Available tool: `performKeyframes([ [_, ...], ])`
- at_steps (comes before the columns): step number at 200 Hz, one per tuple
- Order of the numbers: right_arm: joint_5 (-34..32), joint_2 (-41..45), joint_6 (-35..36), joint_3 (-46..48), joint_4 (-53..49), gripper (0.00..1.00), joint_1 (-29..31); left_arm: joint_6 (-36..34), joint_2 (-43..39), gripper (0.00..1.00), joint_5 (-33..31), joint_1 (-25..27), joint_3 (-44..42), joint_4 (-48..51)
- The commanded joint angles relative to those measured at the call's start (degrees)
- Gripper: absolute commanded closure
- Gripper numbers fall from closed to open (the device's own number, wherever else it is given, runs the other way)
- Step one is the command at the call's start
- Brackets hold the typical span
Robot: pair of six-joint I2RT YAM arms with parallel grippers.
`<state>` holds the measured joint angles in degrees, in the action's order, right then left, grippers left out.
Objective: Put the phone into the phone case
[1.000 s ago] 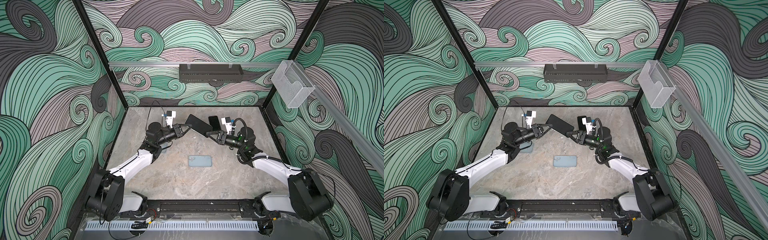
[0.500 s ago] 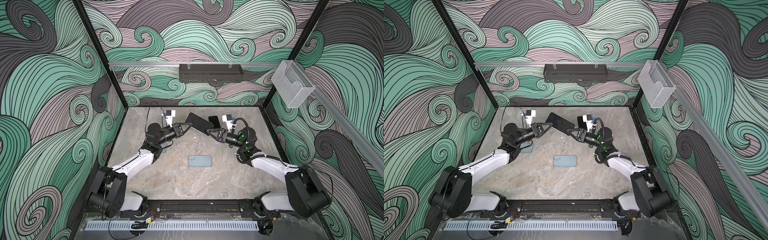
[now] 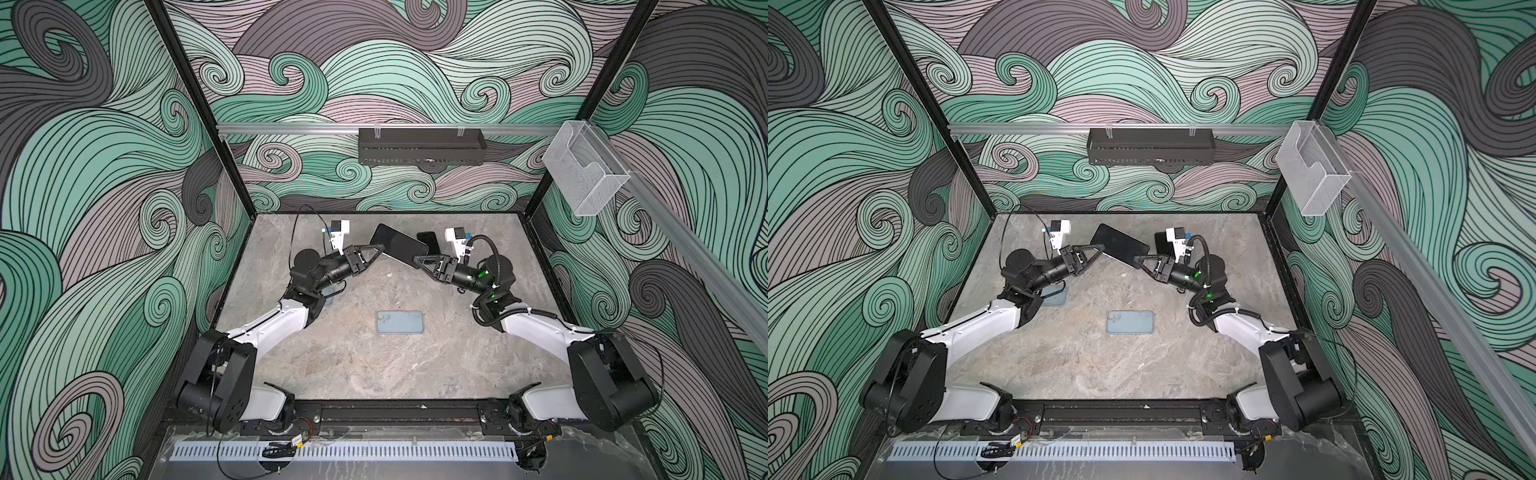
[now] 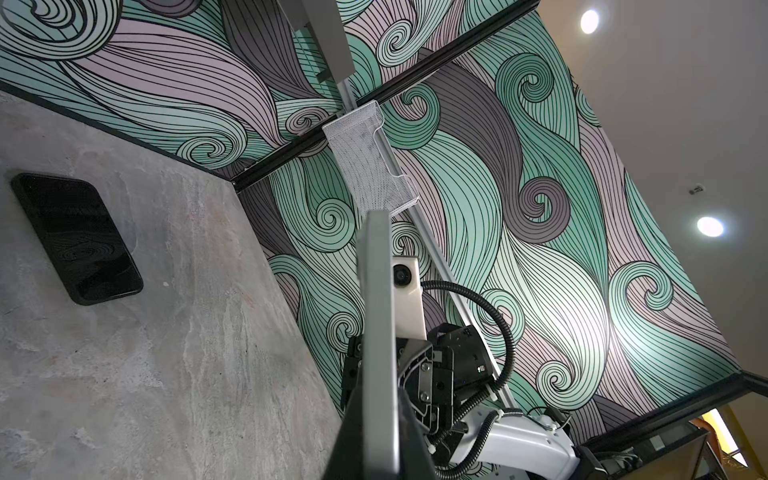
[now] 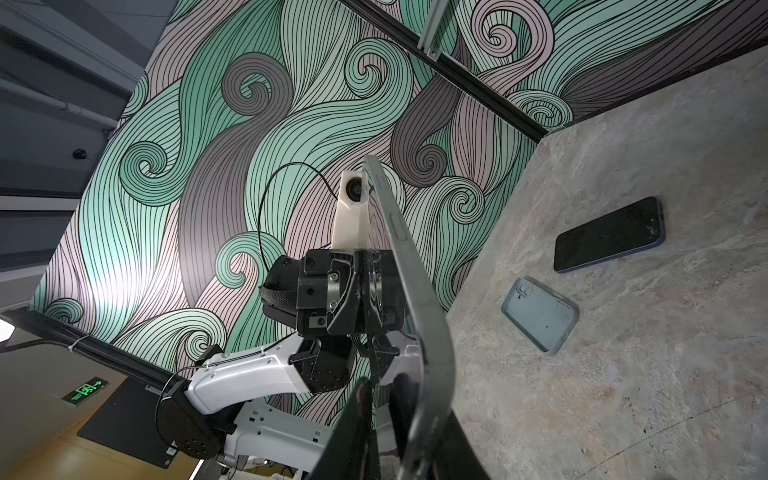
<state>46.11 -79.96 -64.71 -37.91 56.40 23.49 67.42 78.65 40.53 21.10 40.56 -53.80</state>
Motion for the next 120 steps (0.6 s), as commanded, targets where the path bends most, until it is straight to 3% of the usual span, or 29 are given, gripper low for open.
performKeyframes([
  [1,0.3,2.1,0.0,-1.8,4.2,0.82,-0.3,-0.3,-0.8,1.00,0.8,-0.3,-0.2,-2.0],
  [47,-0.2,3.7,1.7,-1.1,4.3,0.90,-0.3,0.4,-0.3,1.00,2.2,-0.3,0.0,-1.8],
  [86,-0.9,6.7,5.1,-1.0,-0.7,0.99,-0.3,0.5,-0.2,0.72,2.6,-0.3,-1.3,-1.4],
  [120,-2.7,10.3,11.6,-2.4,-13.8,1.00,-0.3,-2.1,-1.7,0.52,2.4,-0.2,-1.4,3.6],
])
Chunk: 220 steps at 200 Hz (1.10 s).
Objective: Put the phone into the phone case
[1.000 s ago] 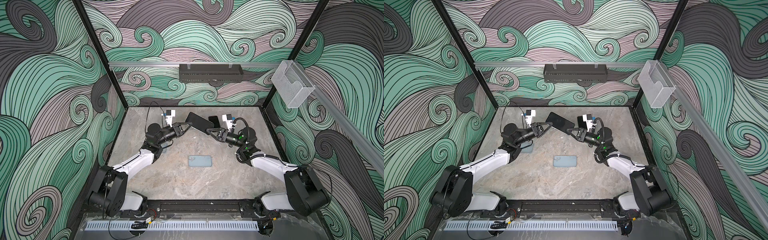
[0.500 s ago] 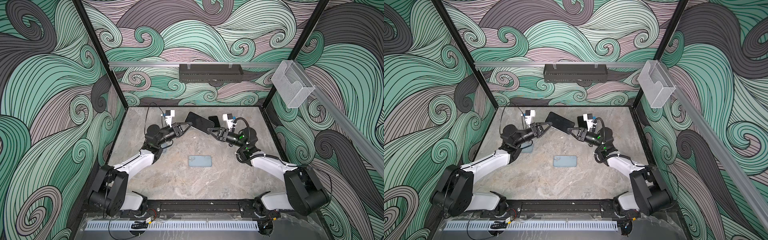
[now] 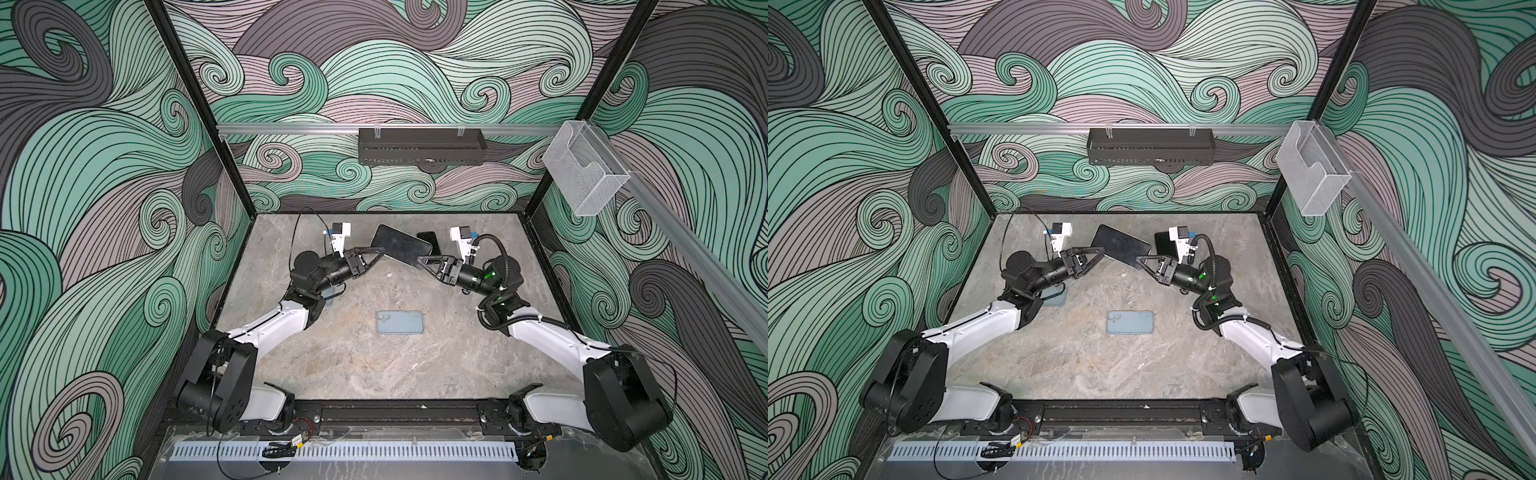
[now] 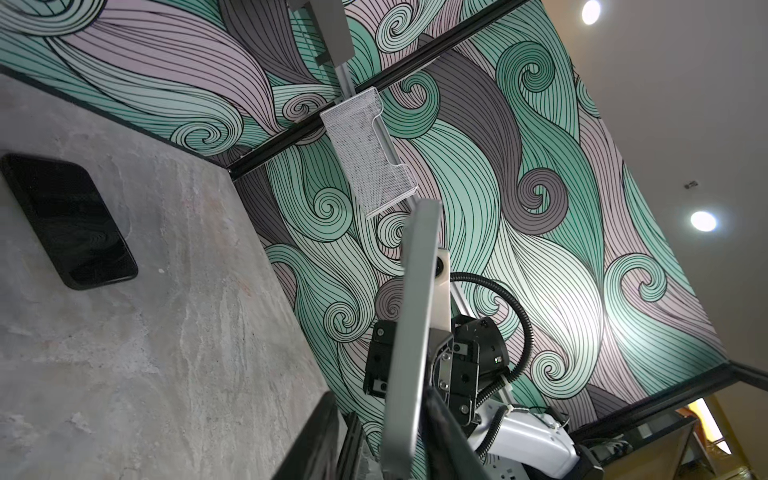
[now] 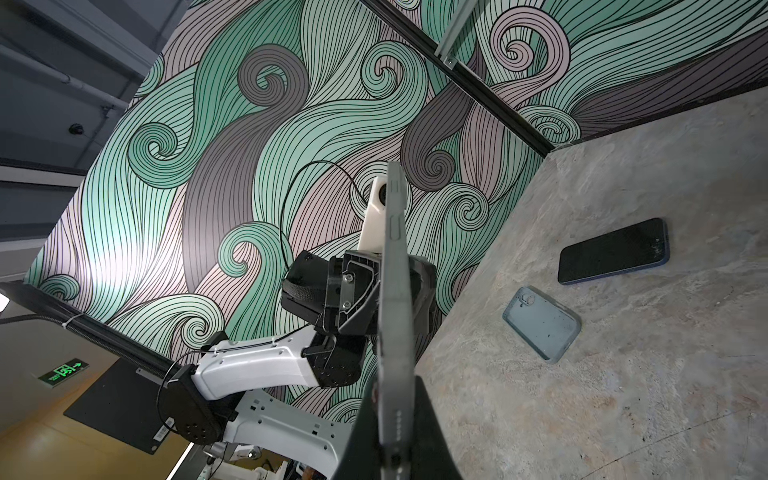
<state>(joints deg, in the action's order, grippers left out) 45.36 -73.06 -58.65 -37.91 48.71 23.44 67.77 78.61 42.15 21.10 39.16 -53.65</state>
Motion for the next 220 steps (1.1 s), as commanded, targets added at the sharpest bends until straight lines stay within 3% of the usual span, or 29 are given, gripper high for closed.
performKeyframes([
  [1,-2.0,3.5,5.8,-2.4,-6.4,1.00,-0.2,-2.5,-1.8,0.52,0.7,-0.3,0.0,3.6],
  [46,-4.5,7.4,13.4,-5.1,-22.8,1.00,-0.2,-10.8,-7.1,0.37,-0.9,-0.3,-0.4,18.2],
  [70,-8.2,8.8,20.0,-8.0,-36.9,1.00,-0.2,-17.4,-11.8,0.36,-2.8,-0.3,-0.5,29.9],
  [120,-9.0,8.7,28.0,-13.6,-57.3,1.00,-0.2,-28.7,-19.4,0.38,-7.8,-0.2,-1.9,49.9],
  [159,-7.8,6.7,32.1,-16.4,-72.3,1.00,-0.2,-33.5,-22.6,0.40,-8.2,-0.2,-5.3,53.9],
  [181,-4.9,5.2,33.0,-15.7,-74.8,1.00,-0.2,-34.2,-22.0,0.43,-11.7,-0.2,-5.4,58.8],
  [220,0.9,0.5,33.5,-14.1,-75.9,1.00,-0.2,-30.3,-19.0,0.45,-14.2,0.6,-7.7,56.5],
])
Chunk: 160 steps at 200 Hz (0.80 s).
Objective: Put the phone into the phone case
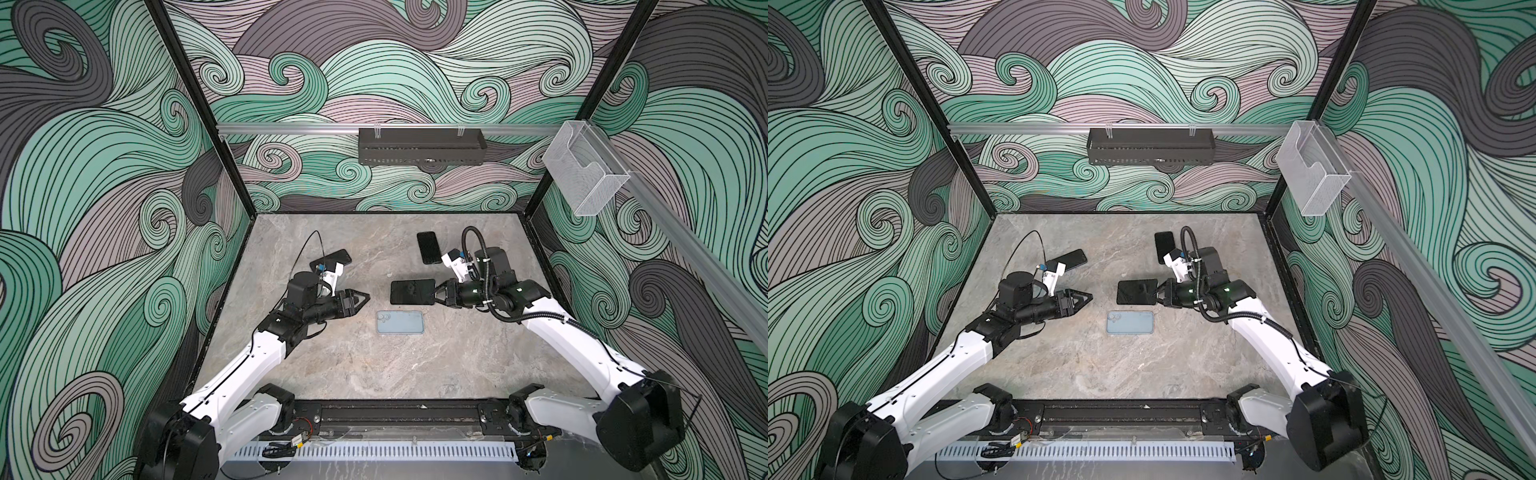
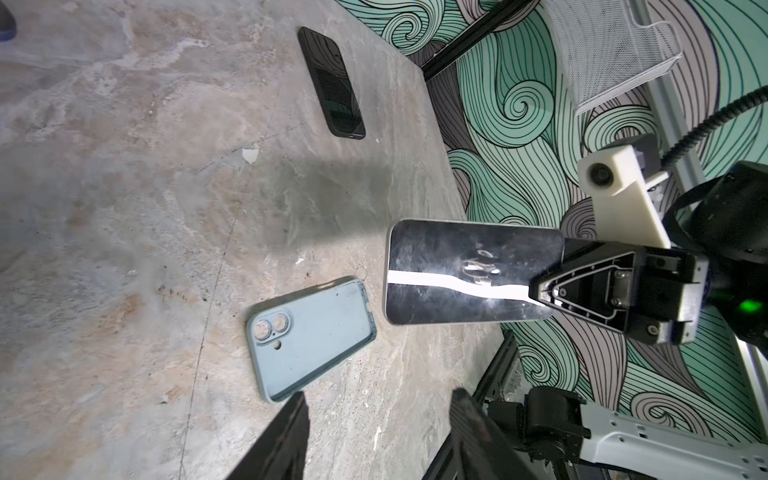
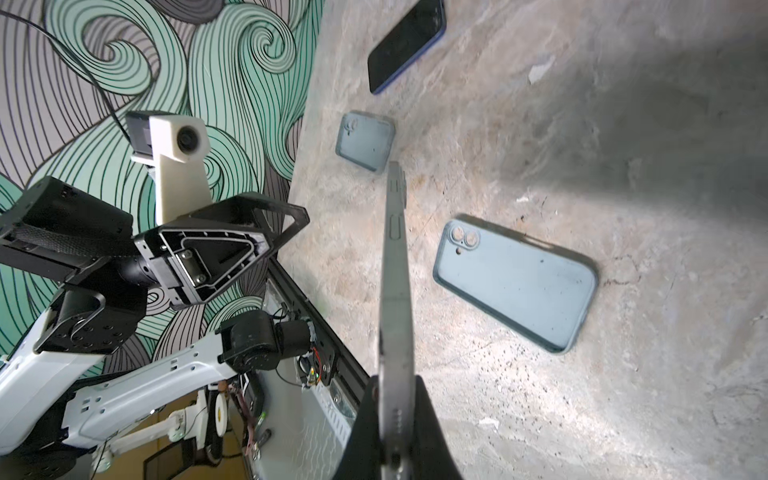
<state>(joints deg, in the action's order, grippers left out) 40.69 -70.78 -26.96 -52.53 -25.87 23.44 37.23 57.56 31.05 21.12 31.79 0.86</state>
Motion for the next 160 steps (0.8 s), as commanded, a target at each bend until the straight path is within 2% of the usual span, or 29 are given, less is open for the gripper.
performKeyframes([
  [1,5.6,-1.9,1.8,0.7,-1.4,1.00,-0.2,0.1,2.1,0.45,-3.3,0.6,-0.3,2.1],
  [49,7.7,-6.8,1.7,2.1,-0.4,1.00,-0.2,-0.2,8.8,0.48,-6.4,4.1,0.4,2.8],
  [92,8.7,-10.2,1.5,3.9,2.5,1.00,-0.2,-0.2,15.3,0.53,-12.3,7.8,2.0,2.7],
  [160,9.8,-14.8,0.7,5.4,8.2,1.00,-0.2,1.1,23.2,0.57,-12.4,11.5,4.3,-1.0],
])
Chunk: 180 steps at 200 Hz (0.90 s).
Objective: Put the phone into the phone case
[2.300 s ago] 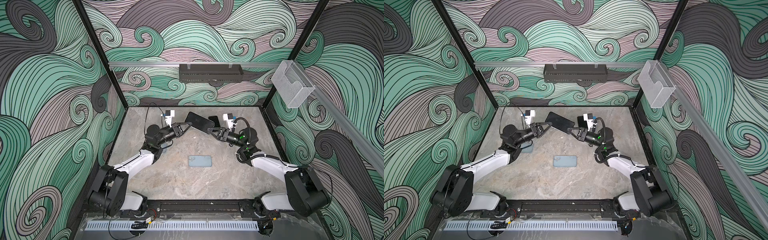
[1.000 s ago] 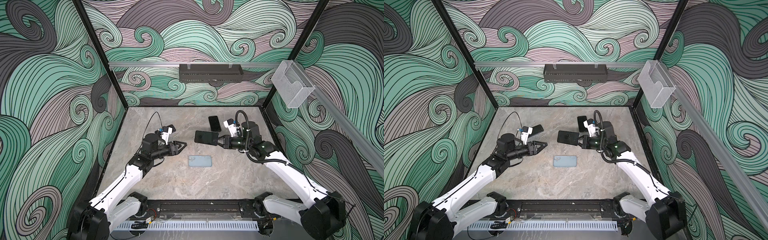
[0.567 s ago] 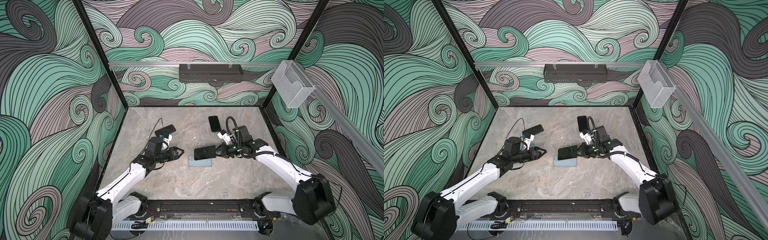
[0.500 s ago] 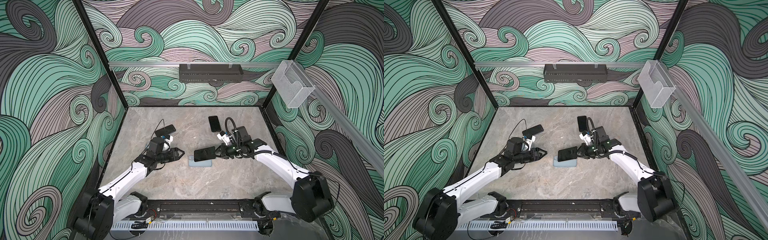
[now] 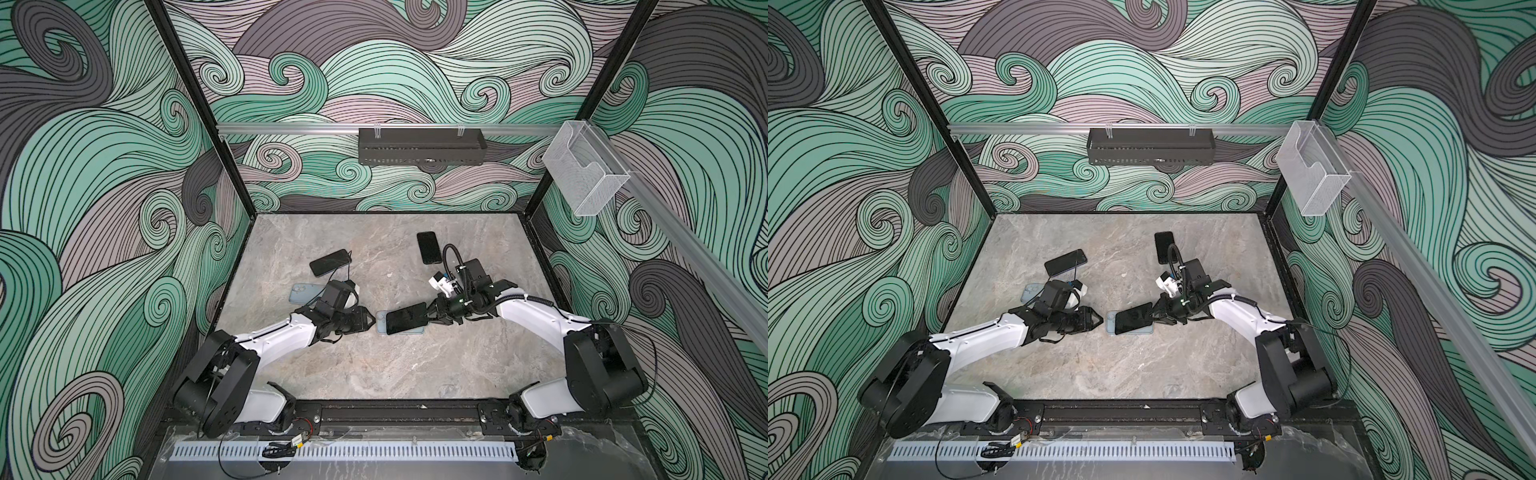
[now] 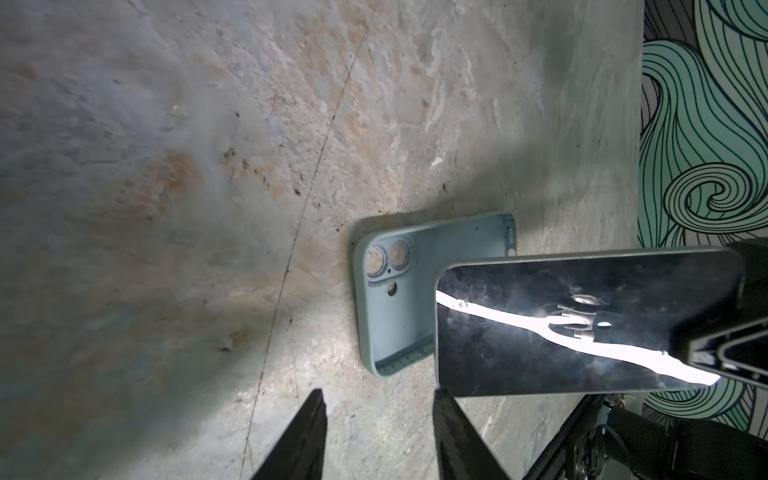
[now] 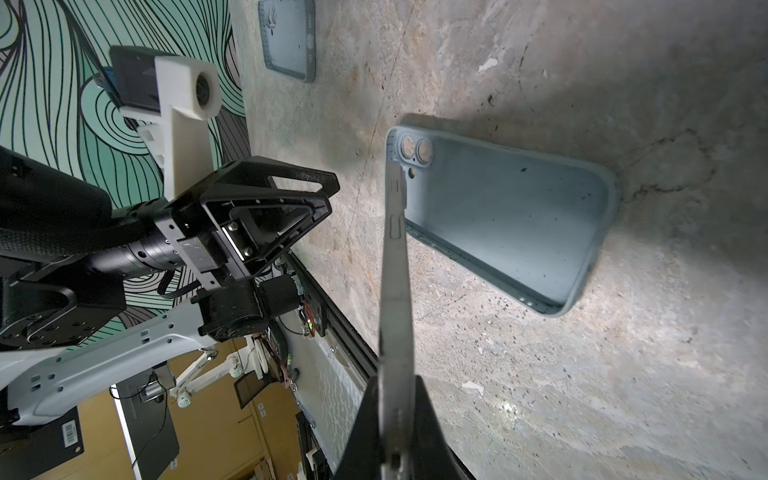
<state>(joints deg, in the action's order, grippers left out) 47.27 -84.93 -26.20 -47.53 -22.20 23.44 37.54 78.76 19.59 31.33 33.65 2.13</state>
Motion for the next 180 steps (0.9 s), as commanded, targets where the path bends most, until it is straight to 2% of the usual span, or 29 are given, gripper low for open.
performKeyframes([
  [1,3.1,-0.7,-0.1,0.4,4.6,1.00,-0.2,0.9,2.0,0.57,-1.0,1.4,2.4,-2.3],
  [56,3.6,-2.7,-1.7,1.6,8.5,1.00,-0.2,3.4,7.6,0.58,-3.2,3.4,3.8,-4.0],
  [180,5.7,-7.7,-3.3,3.4,13.5,1.00,-0.2,-0.1,10.9,0.58,-3.6,3.6,5.1,-6.2],
])
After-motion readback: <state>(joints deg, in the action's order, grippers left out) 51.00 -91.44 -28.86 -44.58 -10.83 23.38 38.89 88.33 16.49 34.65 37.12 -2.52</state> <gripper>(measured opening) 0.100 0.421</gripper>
